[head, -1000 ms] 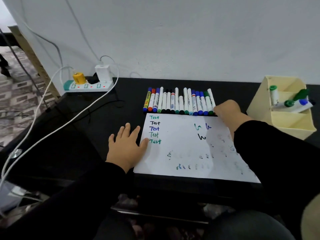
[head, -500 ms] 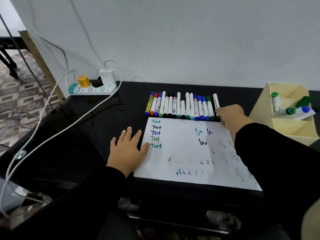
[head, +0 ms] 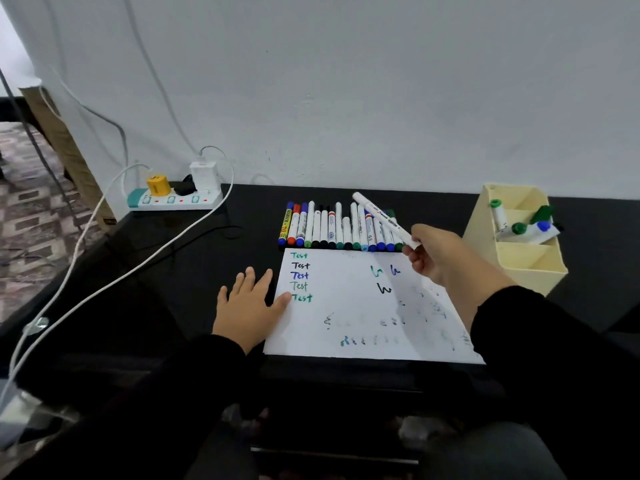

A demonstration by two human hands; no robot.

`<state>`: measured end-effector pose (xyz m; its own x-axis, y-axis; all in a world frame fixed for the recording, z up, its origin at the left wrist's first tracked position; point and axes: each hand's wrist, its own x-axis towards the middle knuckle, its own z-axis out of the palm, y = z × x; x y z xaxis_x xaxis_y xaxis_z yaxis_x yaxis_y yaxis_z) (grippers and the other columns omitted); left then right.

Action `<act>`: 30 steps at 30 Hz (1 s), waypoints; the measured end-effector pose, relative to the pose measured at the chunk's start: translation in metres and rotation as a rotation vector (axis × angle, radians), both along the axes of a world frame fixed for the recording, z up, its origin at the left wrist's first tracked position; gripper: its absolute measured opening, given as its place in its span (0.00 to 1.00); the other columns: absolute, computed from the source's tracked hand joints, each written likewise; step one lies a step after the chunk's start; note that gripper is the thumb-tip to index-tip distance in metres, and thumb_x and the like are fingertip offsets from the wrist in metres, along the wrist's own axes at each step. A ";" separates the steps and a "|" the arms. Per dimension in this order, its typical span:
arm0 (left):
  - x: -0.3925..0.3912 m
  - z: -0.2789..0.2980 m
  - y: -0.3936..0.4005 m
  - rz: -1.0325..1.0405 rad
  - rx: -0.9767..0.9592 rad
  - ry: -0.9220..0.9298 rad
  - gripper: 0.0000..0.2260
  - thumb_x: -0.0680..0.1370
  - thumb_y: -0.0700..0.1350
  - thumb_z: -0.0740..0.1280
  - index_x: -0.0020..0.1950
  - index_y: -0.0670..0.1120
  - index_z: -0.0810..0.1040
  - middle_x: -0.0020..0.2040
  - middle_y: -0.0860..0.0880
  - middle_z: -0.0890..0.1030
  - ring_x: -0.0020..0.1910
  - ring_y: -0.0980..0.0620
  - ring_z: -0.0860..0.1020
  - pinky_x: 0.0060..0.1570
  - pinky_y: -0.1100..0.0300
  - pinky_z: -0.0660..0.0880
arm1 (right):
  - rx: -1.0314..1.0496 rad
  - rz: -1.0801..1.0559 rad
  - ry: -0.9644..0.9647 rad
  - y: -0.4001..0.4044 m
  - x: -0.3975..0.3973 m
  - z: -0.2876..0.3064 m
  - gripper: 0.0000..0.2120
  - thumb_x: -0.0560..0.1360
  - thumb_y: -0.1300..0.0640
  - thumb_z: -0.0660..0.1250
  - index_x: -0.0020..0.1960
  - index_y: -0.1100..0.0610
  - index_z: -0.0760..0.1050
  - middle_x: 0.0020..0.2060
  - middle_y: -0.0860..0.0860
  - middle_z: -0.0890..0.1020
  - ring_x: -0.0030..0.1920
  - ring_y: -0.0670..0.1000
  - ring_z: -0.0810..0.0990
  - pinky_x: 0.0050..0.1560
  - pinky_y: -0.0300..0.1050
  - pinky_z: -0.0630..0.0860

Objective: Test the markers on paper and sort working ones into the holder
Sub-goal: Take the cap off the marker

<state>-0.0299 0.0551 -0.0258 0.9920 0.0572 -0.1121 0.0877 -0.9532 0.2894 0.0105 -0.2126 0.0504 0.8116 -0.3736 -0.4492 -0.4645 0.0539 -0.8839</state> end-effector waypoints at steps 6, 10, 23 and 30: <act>-0.015 0.034 -0.001 -0.001 -0.517 -0.112 0.30 0.78 0.55 0.62 0.76 0.53 0.53 0.76 0.52 0.58 0.74 0.53 0.57 0.71 0.54 0.57 | -0.035 0.104 -0.111 0.012 -0.031 0.013 0.07 0.75 0.60 0.60 0.40 0.62 0.74 0.30 0.54 0.72 0.28 0.47 0.65 0.26 0.38 0.63; -0.028 0.060 -0.011 -0.149 -0.786 -0.090 0.27 0.78 0.51 0.65 0.75 0.52 0.60 0.69 0.53 0.71 0.65 0.56 0.71 0.60 0.62 0.67 | -0.028 0.188 -0.180 0.023 -0.043 0.025 0.09 0.75 0.61 0.60 0.38 0.62 0.74 0.28 0.53 0.68 0.26 0.47 0.61 0.21 0.35 0.58; -0.045 0.091 -0.029 -0.174 -0.795 0.011 0.08 0.75 0.47 0.69 0.54 0.50 0.80 0.40 0.53 0.80 0.40 0.58 0.75 0.38 0.69 0.69 | 0.188 0.215 -0.174 0.069 -0.067 0.017 0.14 0.75 0.50 0.69 0.36 0.56 0.71 0.24 0.51 0.70 0.21 0.46 0.63 0.19 0.34 0.58; -0.055 0.099 -0.032 -0.091 -0.988 0.196 0.03 0.75 0.45 0.69 0.45 0.47 0.80 0.41 0.50 0.82 0.40 0.57 0.79 0.52 0.62 0.76 | 0.210 0.238 -0.306 0.081 -0.078 0.017 0.11 0.77 0.55 0.65 0.37 0.58 0.74 0.22 0.50 0.70 0.23 0.46 0.63 0.22 0.36 0.59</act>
<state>-0.0846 0.0235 0.0732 0.9469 -0.2248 -0.2298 0.1571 -0.2999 0.9409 -0.0671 -0.1313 0.0676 0.9715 -0.0860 -0.2207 -0.2039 0.1698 -0.9641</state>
